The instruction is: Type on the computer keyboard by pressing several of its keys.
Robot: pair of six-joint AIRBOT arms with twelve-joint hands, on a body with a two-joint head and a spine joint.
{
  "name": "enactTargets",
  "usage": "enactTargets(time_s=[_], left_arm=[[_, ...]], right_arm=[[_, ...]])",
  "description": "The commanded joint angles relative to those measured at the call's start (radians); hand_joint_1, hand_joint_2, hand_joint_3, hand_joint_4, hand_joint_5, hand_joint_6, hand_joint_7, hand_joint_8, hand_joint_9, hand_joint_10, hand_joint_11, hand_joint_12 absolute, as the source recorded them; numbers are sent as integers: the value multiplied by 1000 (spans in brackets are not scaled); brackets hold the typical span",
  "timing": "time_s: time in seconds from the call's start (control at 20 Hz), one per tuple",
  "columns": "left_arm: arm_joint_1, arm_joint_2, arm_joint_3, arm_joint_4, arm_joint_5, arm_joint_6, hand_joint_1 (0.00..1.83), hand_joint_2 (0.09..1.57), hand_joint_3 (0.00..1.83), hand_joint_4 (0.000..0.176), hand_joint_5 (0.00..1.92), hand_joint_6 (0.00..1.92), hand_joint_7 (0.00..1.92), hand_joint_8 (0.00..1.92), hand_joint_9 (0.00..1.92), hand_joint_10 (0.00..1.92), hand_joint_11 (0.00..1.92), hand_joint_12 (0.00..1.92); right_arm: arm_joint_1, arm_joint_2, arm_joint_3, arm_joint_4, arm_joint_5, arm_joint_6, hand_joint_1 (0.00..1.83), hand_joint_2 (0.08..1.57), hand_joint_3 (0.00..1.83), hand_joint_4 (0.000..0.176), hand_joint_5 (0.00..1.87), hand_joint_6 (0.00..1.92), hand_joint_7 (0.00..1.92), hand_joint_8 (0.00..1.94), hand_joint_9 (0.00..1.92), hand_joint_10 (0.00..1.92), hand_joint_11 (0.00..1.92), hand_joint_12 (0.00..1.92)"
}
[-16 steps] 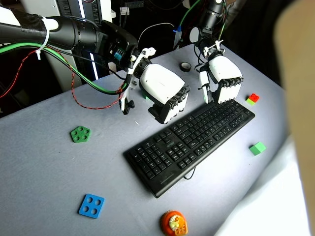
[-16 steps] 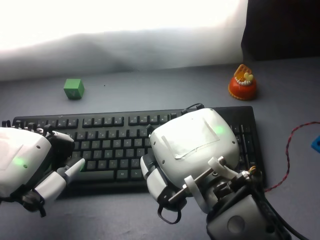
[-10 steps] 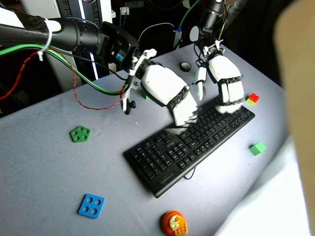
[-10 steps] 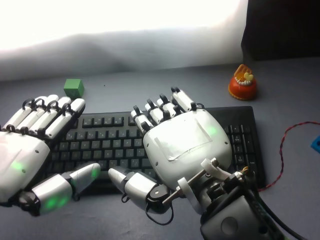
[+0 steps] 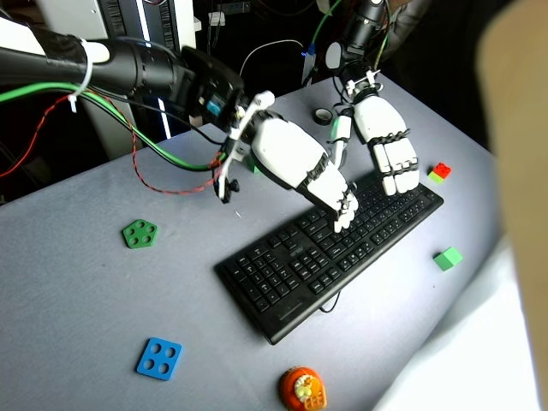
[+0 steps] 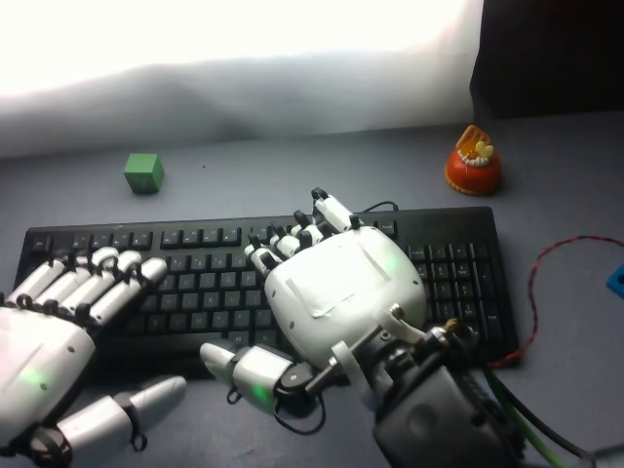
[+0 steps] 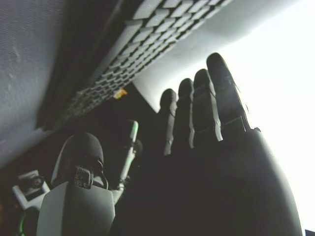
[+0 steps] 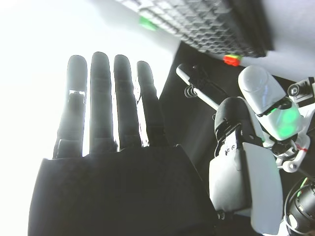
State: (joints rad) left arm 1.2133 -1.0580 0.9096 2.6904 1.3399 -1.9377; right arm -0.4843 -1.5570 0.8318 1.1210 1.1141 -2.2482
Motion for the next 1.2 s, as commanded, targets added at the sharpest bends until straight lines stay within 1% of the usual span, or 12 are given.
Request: enactTargets(time_s=[0.0,0.3,0.5,0.6,0.7,0.75,0.85,0.95,1.0,1.05,1.1,1.15], left_arm=[[4,-8,0,39,108,4,140,1261,0,29,240,44,289,33,238,56,0,915],[-22,-49,42,39,89,20,199,1255,0,23,291,39,378,28,286,69,0,1103],[-39,-57,85,39,78,20,216,1250,0,25,304,36,391,18,292,78,0,1119],[-39,-55,96,39,76,16,167,1261,2,22,295,30,393,16,285,77,0,1110],[-39,-53,101,39,75,15,167,1257,0,9,348,48,360,2,251,66,0,1028],[-39,-51,102,39,75,15,168,1260,1,0,407,69,328,2,216,50,0,965],[-39,-50,101,39,74,14,174,1266,2,0,478,93,376,16,218,47,0,868],[-40,-51,100,39,71,13,171,1262,0,0,345,28,432,25,292,73,0,887],[-40,-51,99,39,71,13,166,1261,0,17,276,5,454,33,333,89,0,888],[-40,-51,98,39,71,13,171,1260,0,18,313,19,448,22,338,87,0,922],[-40,-50,97,39,71,12,172,1263,1,2,391,51,430,12,315,75,0,925],[-40,-50,97,39,71,12,157,1272,3,0,538,99,366,2,244,41,0,866]], right_arm=[[-2,-6,12,-93,18,18,0,1161,4,0,511,72,574,39,522,83,0,1169],[-46,-82,109,-132,22,110,0,1179,4,0,576,76,672,35,612,160,0,1384],[-69,-124,140,-132,69,132,9,1187,0,0,589,44,691,5,428,623,0,1414],[-72,-134,145,-132,84,133,6,1186,0,0,615,46,702,6,382,745,0,1420],[-67,-139,152,-131,92,136,41,1175,0,0,760,110,692,2,336,746,0,1420],[-63,-142,155,-131,93,136,33,1175,0,0,811,267,658,0,326,684,0,1396],[-56,-144,156,-131,85,131,67,1172,0,0,666,483,715,12,455,525,0,1344],[-54,-144,157,-129,83,131,42,1184,1,0,495,251,815,27,562,680,0,1394],[-51,-145,157,-117,80,130,8,1189,1,0,494,177,799,15,492,801,0,1462],[-47,-144,158,-91,71,126,5,1185,0,0,614,178,719,2,361,829,0,1510],[-42,-144,162,-60,58,123,6,1183,0,0,704,183,680,0,313,782,0,1507],[-41,-145,165,-52,52,123,16,1185,0,0,808,255,630,0,298,662,0,1469]])
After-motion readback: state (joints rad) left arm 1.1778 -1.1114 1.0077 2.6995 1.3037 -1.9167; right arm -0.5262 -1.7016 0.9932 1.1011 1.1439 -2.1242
